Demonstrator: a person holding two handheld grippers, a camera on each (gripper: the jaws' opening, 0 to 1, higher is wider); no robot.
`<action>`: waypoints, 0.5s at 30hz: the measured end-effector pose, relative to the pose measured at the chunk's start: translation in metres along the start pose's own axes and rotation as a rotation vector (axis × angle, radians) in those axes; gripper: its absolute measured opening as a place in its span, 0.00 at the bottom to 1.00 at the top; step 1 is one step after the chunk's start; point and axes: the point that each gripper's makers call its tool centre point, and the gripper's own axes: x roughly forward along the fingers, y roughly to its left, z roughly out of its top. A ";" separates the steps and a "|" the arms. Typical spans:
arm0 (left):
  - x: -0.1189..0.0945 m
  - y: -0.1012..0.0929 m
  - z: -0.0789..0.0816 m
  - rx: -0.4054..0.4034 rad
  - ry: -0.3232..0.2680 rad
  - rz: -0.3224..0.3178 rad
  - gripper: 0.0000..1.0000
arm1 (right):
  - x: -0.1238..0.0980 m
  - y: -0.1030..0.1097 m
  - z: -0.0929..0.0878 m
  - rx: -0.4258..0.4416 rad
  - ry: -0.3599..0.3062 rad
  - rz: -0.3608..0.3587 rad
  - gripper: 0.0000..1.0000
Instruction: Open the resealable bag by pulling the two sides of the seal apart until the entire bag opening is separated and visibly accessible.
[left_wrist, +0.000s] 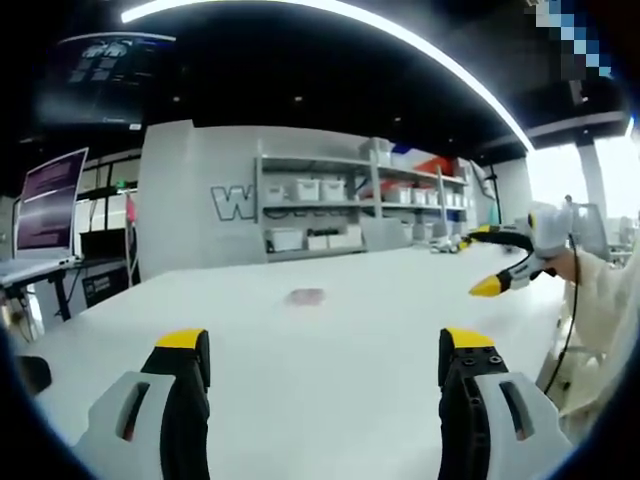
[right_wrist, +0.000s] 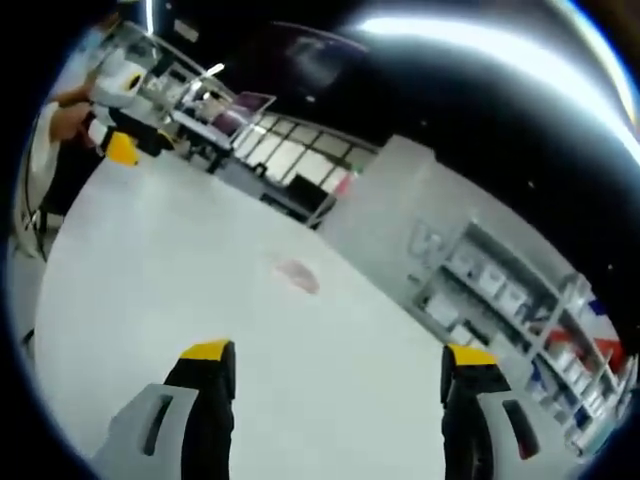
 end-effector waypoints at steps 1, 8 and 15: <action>0.000 0.000 0.000 -0.001 0.000 0.000 0.94 | 0.001 0.000 0.001 0.005 -0.002 0.000 0.85; -0.001 0.000 0.000 -0.004 0.000 0.001 0.94 | 0.009 0.000 0.005 0.038 -0.023 0.000 0.83; -0.001 0.001 0.000 -0.004 -0.002 0.003 0.94 | 0.017 0.001 0.003 0.090 -0.028 0.017 0.84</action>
